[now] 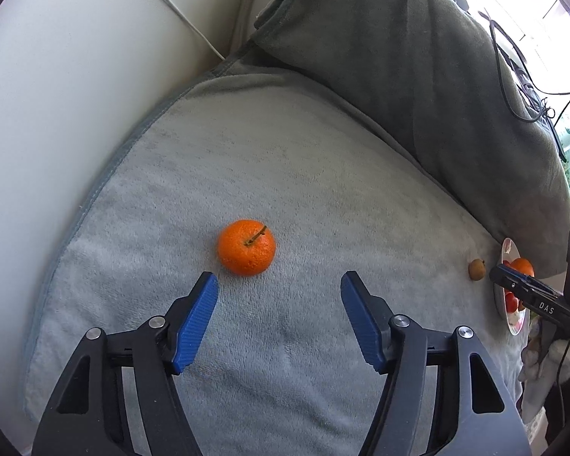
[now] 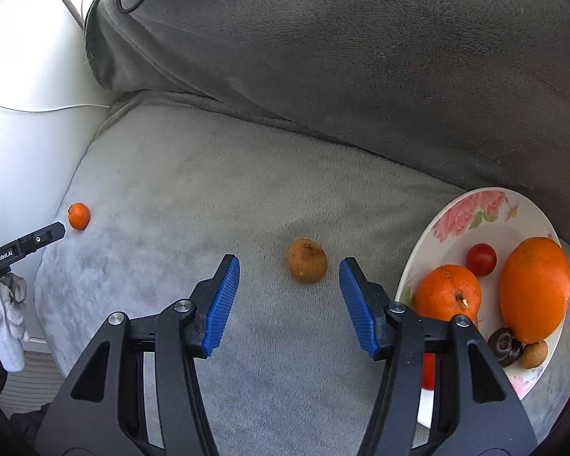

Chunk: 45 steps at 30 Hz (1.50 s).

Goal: Organize fruits
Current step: 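Move the left gripper to the loose tangerine while the right gripper approaches the brown fruit, then close the left gripper on the tangerine while the right gripper grasps the brown fruit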

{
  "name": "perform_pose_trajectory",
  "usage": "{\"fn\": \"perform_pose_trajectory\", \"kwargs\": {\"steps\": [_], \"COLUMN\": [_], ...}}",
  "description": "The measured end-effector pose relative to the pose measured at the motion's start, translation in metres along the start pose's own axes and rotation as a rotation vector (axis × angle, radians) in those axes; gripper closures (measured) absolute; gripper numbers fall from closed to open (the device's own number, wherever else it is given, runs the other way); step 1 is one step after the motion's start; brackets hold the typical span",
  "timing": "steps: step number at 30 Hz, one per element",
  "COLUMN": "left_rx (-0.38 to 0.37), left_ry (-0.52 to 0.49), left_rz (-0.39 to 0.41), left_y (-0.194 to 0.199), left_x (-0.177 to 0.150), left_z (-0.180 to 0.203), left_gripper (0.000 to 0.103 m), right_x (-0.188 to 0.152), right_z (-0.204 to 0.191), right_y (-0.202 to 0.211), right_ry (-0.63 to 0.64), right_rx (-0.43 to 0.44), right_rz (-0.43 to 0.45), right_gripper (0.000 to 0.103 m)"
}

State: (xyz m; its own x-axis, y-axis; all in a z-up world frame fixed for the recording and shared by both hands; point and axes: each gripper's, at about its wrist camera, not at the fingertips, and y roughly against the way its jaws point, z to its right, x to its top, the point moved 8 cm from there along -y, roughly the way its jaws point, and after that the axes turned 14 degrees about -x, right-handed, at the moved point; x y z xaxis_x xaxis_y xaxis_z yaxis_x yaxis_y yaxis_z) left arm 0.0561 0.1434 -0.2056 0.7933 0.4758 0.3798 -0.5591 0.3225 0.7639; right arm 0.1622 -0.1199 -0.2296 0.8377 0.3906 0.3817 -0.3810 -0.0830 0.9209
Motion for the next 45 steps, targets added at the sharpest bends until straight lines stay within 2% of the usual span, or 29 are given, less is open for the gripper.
{"fn": "perform_pose_trajectory", "kwargs": {"steps": [2,5,17,20,29,40,45], "left_rx": [0.004,0.011,0.042,0.040,0.050,0.048,0.043], "left_ry": [0.004,0.010,0.025,0.032,0.030,0.028,0.020], "left_rz": [-0.001,-0.006,-0.022,-0.022,-0.028,-0.005,0.006], "left_y": [-0.003,-0.009,-0.021,-0.023,-0.025,-0.020,-0.009], "left_x": [0.002,0.004,0.012,0.012,0.013,0.010,0.007], "left_z": [-0.002,-0.007,-0.024,-0.028,-0.034,-0.036,-0.029], "left_gripper": [0.040,0.042,0.051,0.052,0.065,0.067,0.068], "right_x": [0.002,0.003,0.006,0.008,0.006,0.006,-0.003], "right_z": [-0.001,-0.004,-0.009,-0.010,-0.016,-0.018,0.000], "right_y": [-0.005,-0.012,-0.032,-0.034,-0.040,-0.032,-0.014], "right_ry": [0.010,0.024,0.054,0.068,0.097,0.092,0.079], "right_rx": [-0.005,-0.004,-0.031,-0.041,-0.042,-0.032,-0.018], "right_rz": [-0.008,-0.021,-0.057,-0.060,-0.071,-0.036,-0.012], "right_gripper": [0.045,0.052,0.053,0.056,0.075,0.076,0.076]}}
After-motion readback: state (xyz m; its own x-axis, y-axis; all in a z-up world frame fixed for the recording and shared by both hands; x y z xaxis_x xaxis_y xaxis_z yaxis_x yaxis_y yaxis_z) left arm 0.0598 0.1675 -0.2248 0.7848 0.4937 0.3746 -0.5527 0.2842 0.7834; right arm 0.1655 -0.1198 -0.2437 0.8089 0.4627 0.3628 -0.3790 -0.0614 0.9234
